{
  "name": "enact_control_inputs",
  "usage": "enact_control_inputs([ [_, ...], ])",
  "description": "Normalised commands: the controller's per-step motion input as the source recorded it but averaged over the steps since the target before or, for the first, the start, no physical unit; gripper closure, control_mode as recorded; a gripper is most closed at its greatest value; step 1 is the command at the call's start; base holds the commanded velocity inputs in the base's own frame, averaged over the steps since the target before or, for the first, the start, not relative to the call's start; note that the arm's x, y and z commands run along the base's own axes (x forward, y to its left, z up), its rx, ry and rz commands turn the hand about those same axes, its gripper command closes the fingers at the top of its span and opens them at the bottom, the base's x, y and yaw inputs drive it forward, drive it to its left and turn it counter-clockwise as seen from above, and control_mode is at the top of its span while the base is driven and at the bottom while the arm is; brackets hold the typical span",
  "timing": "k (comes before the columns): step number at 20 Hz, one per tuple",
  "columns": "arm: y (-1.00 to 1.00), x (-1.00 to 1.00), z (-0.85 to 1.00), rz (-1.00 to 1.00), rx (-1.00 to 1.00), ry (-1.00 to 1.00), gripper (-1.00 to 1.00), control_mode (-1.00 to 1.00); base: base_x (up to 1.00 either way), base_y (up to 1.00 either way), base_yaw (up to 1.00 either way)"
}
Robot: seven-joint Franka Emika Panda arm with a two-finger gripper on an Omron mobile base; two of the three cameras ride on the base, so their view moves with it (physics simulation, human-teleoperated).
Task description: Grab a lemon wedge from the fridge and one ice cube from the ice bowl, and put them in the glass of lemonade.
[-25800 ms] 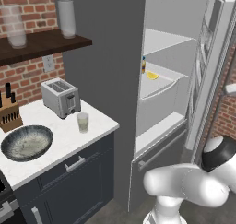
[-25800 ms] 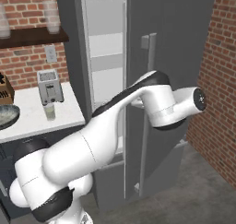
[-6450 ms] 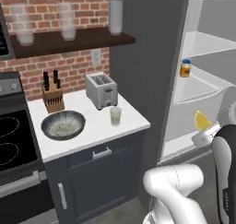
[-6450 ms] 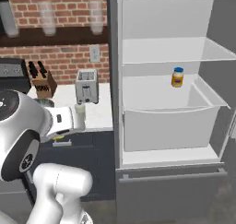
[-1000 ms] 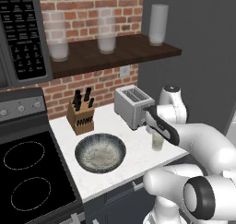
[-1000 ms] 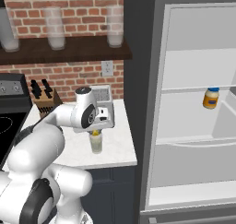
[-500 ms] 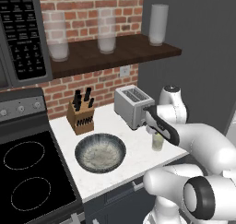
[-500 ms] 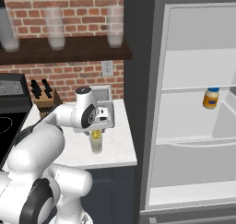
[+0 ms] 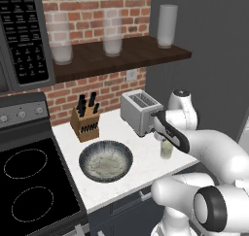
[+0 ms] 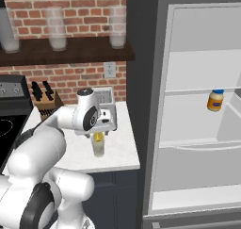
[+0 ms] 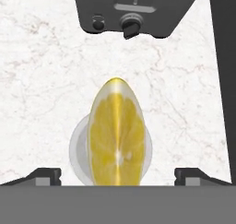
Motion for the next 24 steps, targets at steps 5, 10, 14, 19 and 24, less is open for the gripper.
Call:
enact_control_inputs([
  [5,-0.01,-0.29,0.13,0.0,0.07,-0.04,-1.0,-1.0,0.0,0.0,0.0],
  [10,0.0,-0.55,0.15,0.0,0.07,-0.13,-1.0,-1.0,0.0,0.0,0.0],
  [14,0.0,-0.71,0.19,0.0,0.07,-0.12,-1.0,-1.0,0.0,0.0,0.0],
  [19,0.02,-1.0,0.47,0.0,0.05,-0.03,-1.0,-1.0,0.0,0.0,0.0],
  [24,0.23,-0.79,1.0,0.0,-0.01,0.11,-1.0,-1.0,0.0,0.0,0.0],
])
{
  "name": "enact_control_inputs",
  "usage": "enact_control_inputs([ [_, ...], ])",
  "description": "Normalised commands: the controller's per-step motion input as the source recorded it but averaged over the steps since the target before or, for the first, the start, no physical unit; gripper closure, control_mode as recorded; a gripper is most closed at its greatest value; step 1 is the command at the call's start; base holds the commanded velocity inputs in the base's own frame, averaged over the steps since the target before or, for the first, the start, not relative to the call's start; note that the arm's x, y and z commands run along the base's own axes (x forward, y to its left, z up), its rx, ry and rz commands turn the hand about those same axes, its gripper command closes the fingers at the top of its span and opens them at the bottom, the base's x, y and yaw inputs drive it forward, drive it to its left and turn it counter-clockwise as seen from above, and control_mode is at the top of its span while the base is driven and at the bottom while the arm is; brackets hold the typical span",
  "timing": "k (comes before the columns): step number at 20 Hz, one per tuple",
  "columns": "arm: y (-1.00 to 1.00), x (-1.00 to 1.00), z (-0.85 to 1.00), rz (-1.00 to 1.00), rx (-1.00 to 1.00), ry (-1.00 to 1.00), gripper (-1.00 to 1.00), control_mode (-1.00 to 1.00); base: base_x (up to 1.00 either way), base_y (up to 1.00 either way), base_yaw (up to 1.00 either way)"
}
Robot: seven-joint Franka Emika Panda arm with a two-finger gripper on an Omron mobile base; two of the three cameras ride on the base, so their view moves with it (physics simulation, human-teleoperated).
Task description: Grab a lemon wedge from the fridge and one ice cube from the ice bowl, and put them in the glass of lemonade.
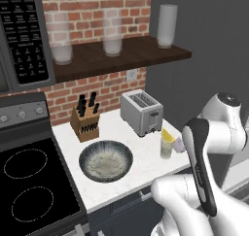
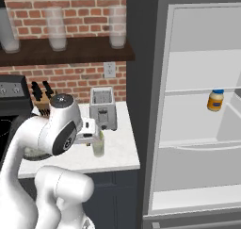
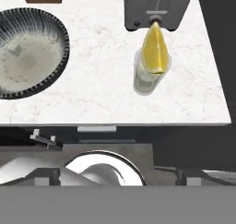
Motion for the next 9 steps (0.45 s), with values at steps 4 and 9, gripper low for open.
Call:
enact_control_inputs([
  [4,0.39,-0.52,1.0,0.03,-0.04,0.21,-1.0,-1.0,0.0,0.0,0.0],
  [9,0.25,-0.34,0.94,0.01,0.07,0.02,-1.0,-1.0,0.0,0.0,0.0],
])
